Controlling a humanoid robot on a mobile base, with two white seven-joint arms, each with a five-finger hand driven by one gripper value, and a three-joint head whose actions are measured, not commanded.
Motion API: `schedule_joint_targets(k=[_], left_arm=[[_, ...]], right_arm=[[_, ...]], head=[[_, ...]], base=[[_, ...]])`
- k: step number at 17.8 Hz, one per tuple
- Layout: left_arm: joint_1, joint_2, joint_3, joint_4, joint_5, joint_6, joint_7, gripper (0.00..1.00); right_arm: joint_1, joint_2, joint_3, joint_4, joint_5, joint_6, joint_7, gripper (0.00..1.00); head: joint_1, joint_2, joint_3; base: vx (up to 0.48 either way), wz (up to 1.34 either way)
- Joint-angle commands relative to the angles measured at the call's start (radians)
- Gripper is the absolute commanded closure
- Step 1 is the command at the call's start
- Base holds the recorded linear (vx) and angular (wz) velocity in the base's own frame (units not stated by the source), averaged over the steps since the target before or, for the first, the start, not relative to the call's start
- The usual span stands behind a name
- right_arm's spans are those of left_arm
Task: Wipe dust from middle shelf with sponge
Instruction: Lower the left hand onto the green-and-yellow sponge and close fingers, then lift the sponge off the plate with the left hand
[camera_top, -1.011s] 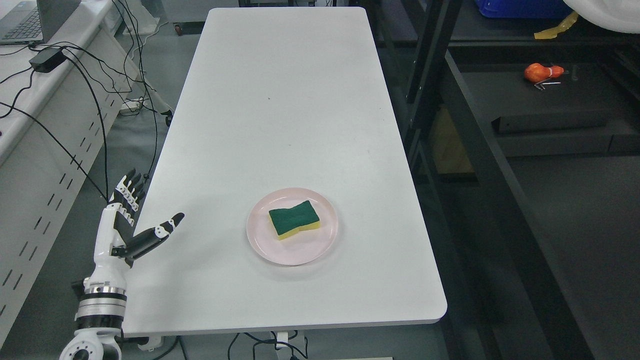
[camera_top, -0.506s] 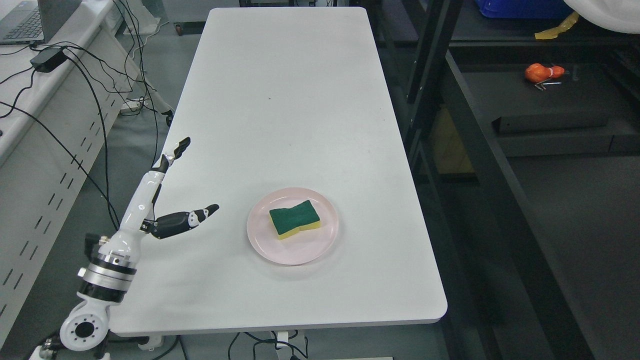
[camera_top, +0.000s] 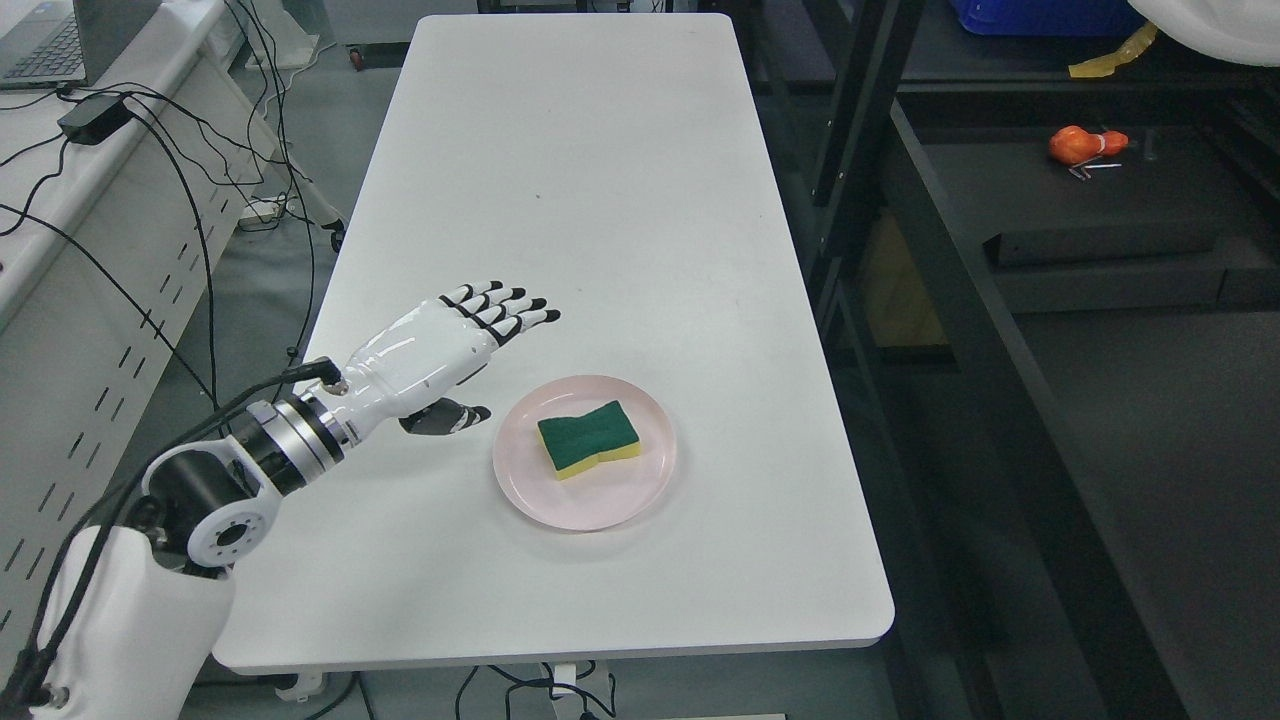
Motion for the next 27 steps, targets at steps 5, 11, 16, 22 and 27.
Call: schedule_joint_targets(k=[5, 11, 16, 22, 27], left_arm=[[-0.118, 0.029, -0.411, 0.044, -0.158, -0.029, -0.035, 0.05], [-0.135, -0.017, -0.405, 0.133, -0.206, -0.029, -0.035, 0.06], [-0.139, -0.040, -0.402, 0.182, -0.224, -0.029, -0.035, 0.08], [-0.138, -0.057, -0.370, 0.194, -0.224, -0.026, -0.035, 0.20], [-0.119, -0.057, -0.273, 0.193, -0.209, -0.027, -0.036, 0.30]], right_arm=[[-0.001, -0.017, 0.000, -0.017, 0.000, 0.000, 0.000, 0.00], [0.001, -0.017, 0.000, -0.017, 0.000, 0.000, 0.000, 0.00], [0.001, -0.017, 0.000, -0.017, 0.000, 0.000, 0.000, 0.00], [0.001, -0.017, 0.000, -0.017, 0.000, 0.000, 0.000, 0.00], [0.001, -0.017, 0.000, -0.017, 0.000, 0.000, 0.000, 0.00]], head=[[0.0000, 0.000, 0.000], [0.0000, 0.000, 0.000], [0.0000, 0.000, 0.000], [0.0000, 0.000, 0.000], [0.0000, 0.000, 0.000]], base=[[0.000, 0.00], [0.000, 0.00], [0.000, 0.00], [0.000, 0.00], [0.000, 0.00]])
